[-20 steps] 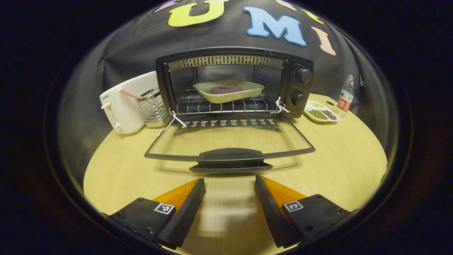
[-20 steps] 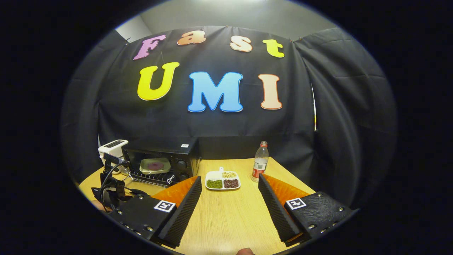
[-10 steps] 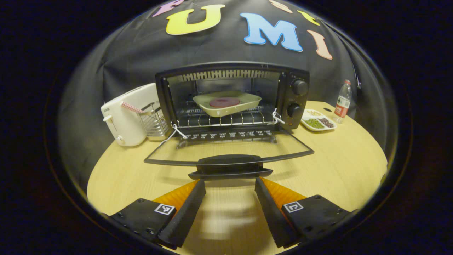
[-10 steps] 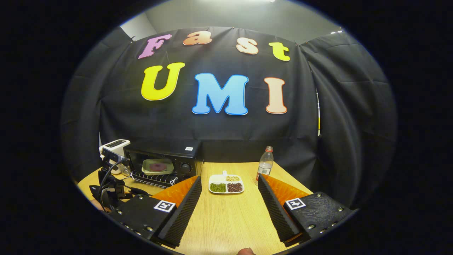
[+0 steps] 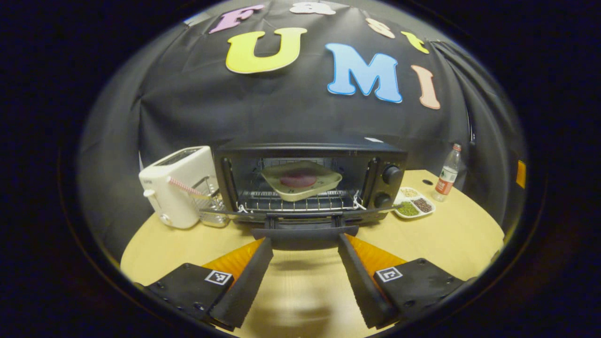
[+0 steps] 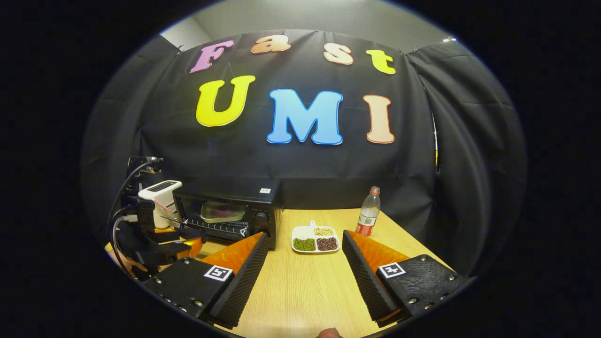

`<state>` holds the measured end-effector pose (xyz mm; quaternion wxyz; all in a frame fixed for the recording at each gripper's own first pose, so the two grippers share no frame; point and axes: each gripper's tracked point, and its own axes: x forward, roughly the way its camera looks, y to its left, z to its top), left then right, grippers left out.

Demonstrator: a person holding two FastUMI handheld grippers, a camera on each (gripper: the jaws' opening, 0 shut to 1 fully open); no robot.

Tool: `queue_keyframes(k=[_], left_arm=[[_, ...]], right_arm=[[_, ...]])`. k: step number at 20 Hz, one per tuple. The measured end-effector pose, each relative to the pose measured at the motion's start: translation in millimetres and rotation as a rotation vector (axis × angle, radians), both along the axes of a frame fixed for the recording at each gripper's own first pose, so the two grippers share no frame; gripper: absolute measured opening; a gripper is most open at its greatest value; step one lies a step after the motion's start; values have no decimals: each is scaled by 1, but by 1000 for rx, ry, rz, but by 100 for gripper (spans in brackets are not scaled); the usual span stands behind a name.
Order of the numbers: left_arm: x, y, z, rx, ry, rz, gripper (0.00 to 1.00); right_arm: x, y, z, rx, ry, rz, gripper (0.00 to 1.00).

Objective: Open the electric oven with the left hand, put the food in, and close the electric oven.

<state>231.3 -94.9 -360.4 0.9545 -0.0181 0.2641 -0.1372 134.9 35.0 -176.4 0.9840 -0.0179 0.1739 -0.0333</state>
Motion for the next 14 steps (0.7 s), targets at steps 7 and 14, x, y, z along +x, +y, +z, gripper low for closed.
queue_keyframes(k=[7,14], left_arm=[[54,5,44,-21,-110,-3,95],[23,18,155,-45,-312,37,100]], right_arm=[[6,1,0,3,6,-3,98],[10,-2,36,35,-77,40,98]])
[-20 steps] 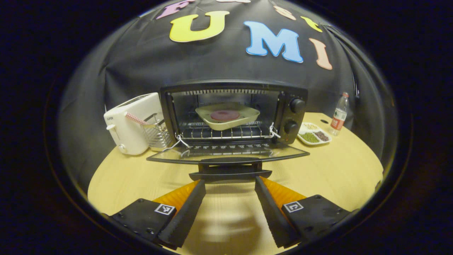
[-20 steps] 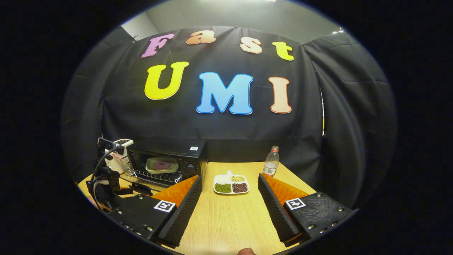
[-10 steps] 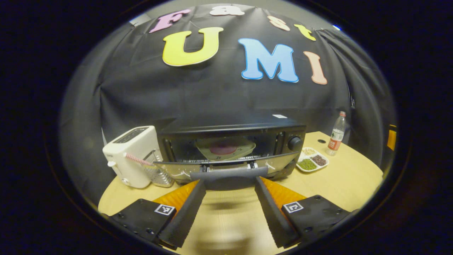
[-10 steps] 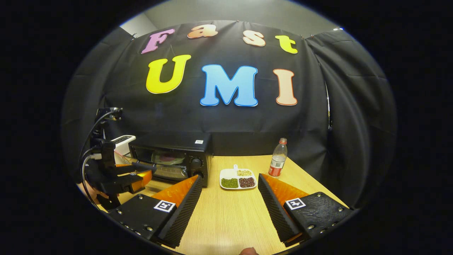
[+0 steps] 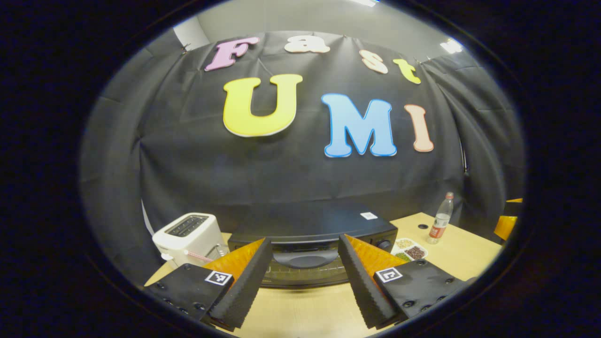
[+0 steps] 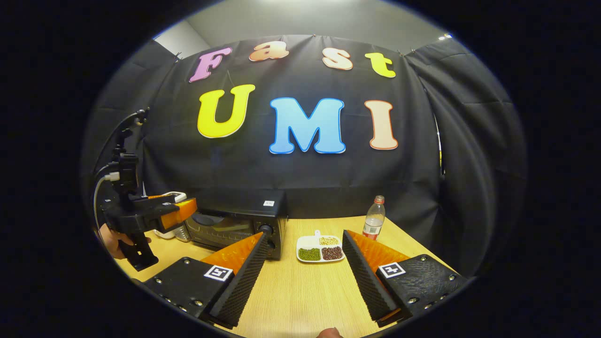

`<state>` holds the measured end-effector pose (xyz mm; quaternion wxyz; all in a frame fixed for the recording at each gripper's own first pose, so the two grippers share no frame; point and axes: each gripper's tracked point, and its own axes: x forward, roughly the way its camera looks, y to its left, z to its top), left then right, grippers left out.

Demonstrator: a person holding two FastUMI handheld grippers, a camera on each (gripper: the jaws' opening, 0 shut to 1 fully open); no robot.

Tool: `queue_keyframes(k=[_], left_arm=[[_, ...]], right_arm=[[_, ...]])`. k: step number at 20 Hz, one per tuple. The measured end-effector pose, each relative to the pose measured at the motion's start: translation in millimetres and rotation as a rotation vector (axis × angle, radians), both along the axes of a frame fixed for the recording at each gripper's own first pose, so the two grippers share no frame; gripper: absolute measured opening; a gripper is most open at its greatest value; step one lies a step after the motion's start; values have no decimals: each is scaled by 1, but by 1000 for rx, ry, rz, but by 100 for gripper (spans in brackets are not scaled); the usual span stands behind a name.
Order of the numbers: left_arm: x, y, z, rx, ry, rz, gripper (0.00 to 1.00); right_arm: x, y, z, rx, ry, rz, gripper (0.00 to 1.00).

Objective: Open the electric oven with the left hand, put the food in, and close the electric oven.

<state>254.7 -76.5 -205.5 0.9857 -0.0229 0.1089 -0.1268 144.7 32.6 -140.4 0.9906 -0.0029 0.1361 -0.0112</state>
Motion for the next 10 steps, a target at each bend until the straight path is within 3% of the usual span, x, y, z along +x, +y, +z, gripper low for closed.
queue_keyframes(k=[3,5,10], left_arm=[[-45,2,41,-6,-53,45,91],[-80,0,60,-10,-68,70,99],[-154,-8,98,15,-108,123,99]], right_arm=[[-13,-9,17,0,-22,37,97],[-25,-22,27,-23,-32,47,97],[-59,-39,55,-64,-109,107,97]])
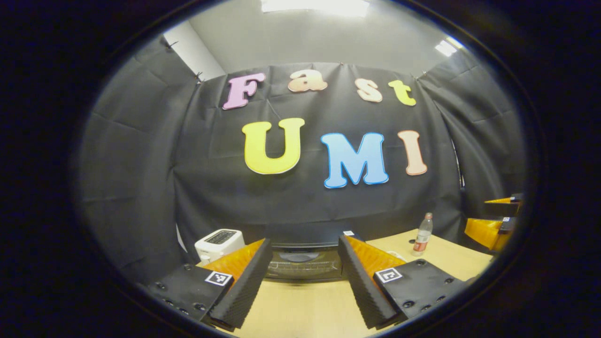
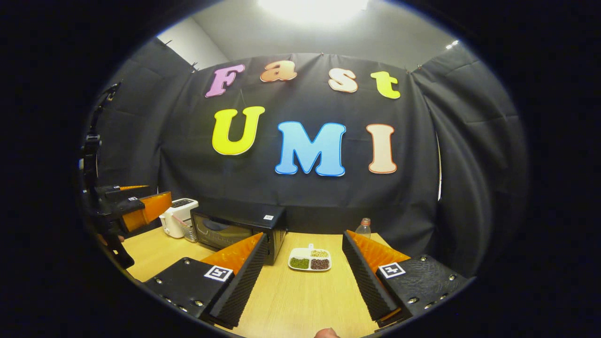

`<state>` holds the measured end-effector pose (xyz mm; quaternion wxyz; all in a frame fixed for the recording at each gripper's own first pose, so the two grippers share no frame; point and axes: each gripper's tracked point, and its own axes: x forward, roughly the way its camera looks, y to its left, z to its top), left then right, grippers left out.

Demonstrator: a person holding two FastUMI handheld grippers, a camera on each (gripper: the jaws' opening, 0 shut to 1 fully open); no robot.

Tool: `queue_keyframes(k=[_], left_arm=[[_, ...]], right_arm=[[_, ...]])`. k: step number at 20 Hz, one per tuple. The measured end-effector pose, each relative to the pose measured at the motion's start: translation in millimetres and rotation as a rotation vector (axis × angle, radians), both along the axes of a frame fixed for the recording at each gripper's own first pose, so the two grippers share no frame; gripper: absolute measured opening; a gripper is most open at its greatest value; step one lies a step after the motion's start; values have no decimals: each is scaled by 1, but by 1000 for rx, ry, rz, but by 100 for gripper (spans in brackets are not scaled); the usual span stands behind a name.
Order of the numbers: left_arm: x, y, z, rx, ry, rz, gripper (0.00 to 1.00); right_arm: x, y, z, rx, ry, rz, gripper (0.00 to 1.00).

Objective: Open the electric oven with the left hand, put the food in, and close the electric oven.

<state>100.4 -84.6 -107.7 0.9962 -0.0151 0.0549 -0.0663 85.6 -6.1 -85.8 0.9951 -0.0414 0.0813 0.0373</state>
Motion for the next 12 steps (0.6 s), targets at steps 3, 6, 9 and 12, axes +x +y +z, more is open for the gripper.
queue_keyframes(k=[3,6,9,12], left_arm=[[-30,-1,22,10,-31,17,100],[-57,4,32,15,-29,28,100],[-73,12,36,21,-39,38,100],[-80,22,35,14,-58,41,100]], right_arm=[[-17,-2,21,-18,-50,39,97],[-28,4,33,-19,-81,66,97],[-27,11,43,-5,-93,69,96],[-30,16,44,20,-84,72,96]])
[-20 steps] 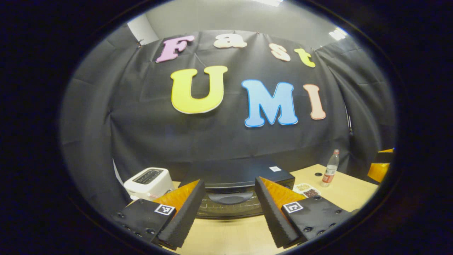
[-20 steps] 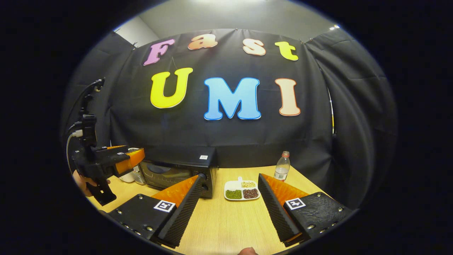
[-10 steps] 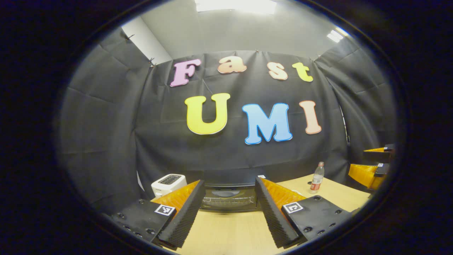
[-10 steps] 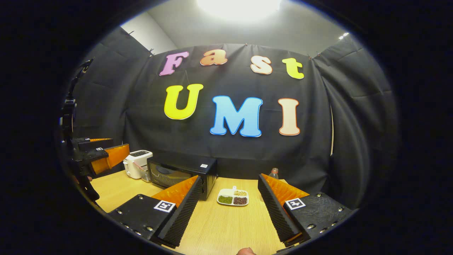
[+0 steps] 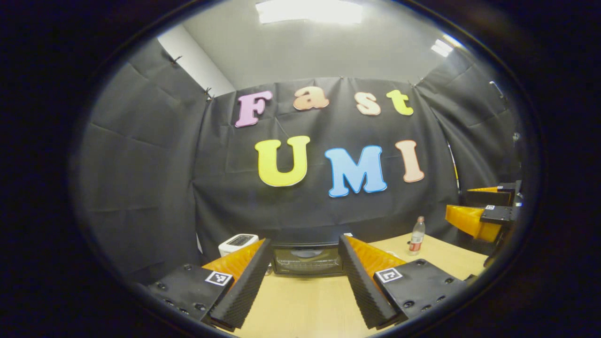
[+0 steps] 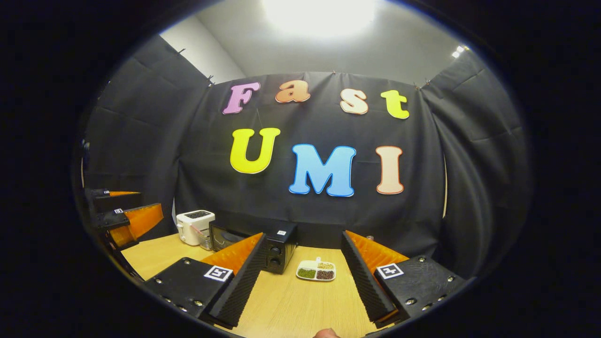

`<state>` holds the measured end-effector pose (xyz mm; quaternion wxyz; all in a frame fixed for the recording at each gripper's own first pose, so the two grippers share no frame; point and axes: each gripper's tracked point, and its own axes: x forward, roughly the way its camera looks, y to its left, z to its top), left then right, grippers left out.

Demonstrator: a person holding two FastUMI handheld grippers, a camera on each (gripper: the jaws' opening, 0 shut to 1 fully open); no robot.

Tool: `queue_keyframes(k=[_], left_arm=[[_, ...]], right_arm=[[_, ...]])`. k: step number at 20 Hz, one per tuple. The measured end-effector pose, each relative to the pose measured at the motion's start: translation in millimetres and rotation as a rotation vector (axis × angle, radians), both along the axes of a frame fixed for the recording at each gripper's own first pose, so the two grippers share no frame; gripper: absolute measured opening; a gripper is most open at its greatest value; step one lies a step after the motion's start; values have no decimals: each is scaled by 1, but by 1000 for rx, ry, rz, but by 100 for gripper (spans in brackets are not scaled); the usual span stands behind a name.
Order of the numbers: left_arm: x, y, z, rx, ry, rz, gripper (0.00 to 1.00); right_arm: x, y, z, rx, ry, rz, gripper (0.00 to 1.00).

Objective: Open the electric oven with the left hand, put the food in, and close the electric oven.

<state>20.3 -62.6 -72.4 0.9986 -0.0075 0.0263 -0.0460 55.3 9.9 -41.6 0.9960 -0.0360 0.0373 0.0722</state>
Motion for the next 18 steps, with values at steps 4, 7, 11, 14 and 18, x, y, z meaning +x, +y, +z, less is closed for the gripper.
queue_keyframes(k=[4,7,11,14,18], left_arm=[[5,12,-7,-12,10,-3,99],[5,25,1,-19,-10,5,100],[5,34,4,-17,-26,9,100],[3,36,1,-13,-17,10,90],[4,39,2,-18,-25,20,99]], right_arm=[[-1,11,-4,18,16,-14,96],[-1,18,0,32,12,-20,96],[3,23,11,63,-15,-23,96],[7,25,11,55,-21,-19,96],[6,28,12,49,-23,-12,96]])
